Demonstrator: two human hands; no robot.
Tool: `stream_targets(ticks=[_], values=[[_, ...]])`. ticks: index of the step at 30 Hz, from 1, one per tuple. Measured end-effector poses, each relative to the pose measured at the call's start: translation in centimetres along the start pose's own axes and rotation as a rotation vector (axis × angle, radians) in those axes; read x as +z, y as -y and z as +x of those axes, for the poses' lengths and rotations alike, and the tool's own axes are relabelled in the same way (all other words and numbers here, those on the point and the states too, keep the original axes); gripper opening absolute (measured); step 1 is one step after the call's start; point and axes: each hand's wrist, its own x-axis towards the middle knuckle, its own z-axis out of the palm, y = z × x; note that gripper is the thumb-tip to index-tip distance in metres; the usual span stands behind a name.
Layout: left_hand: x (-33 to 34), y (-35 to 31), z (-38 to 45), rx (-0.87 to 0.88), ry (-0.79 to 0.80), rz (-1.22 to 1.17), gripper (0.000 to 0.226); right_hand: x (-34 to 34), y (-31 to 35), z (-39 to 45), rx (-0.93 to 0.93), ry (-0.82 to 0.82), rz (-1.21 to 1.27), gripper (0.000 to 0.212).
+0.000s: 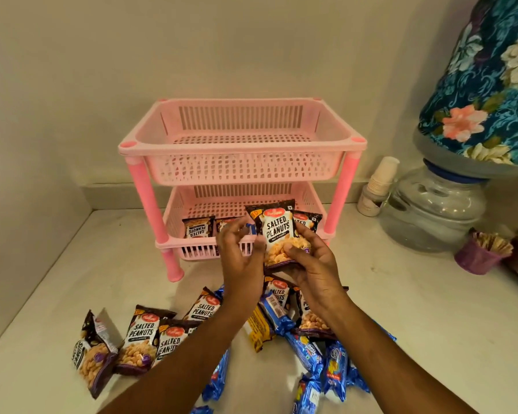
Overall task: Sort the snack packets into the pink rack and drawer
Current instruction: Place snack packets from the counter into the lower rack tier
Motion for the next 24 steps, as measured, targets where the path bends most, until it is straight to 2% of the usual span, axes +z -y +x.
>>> stream_targets(ticks=[2, 4, 7, 11, 14, 18, 22, 24], values=[[0.2, 0.4, 1.6, -0.281, 0.016, -0.046, 0.06, 0.3, -0.2, 0.6, -0.021, 0.002, -0.08, 0.051], [0.0, 1.4, 2.9, -0.423, 0.103, -0.028, 0.066, 0.4, -0.4, 1.1, -0.018, -0.009, -0.168, 0.049], [-0.5, 2.9, 5.0, -0.461, 0.093, 0.033, 0.083, 0.5, 0.1, 2.7, 0.045, -0.043, -0.24, 0.038], [-1.2, 3.4, 8.6, -0.46, 0.065, -0.003, 0.066, -0.2, 2.5, 6.5, 0.041, -0.149, -0.343, 0.021], [-1.1, 3.5, 11.4, -0.461, 0.062, 0.041, 0.05, -0.6, 3.6, 10.6, -0.008, -0.177, -0.518, 0.037], [-0.3, 4.7, 15.2, -0.474, 0.027, 0.093, 0.063, -0.8, 3.9, 16.2, -0.092, -0.252, -0.957, 0.076], [-0.3, 6.1, 17.3, -0.51, 0.0, 0.015, 0.055, -0.7, 3.1, 19.3, 0.038, -0.23, -1.347, 0.07], [-0.6, 6.7, 17.9, -0.53, -0.015, 0.011, 0.053, -1.0, 2.3, 20.0, 0.08, -0.218, -1.431, 0.075]])
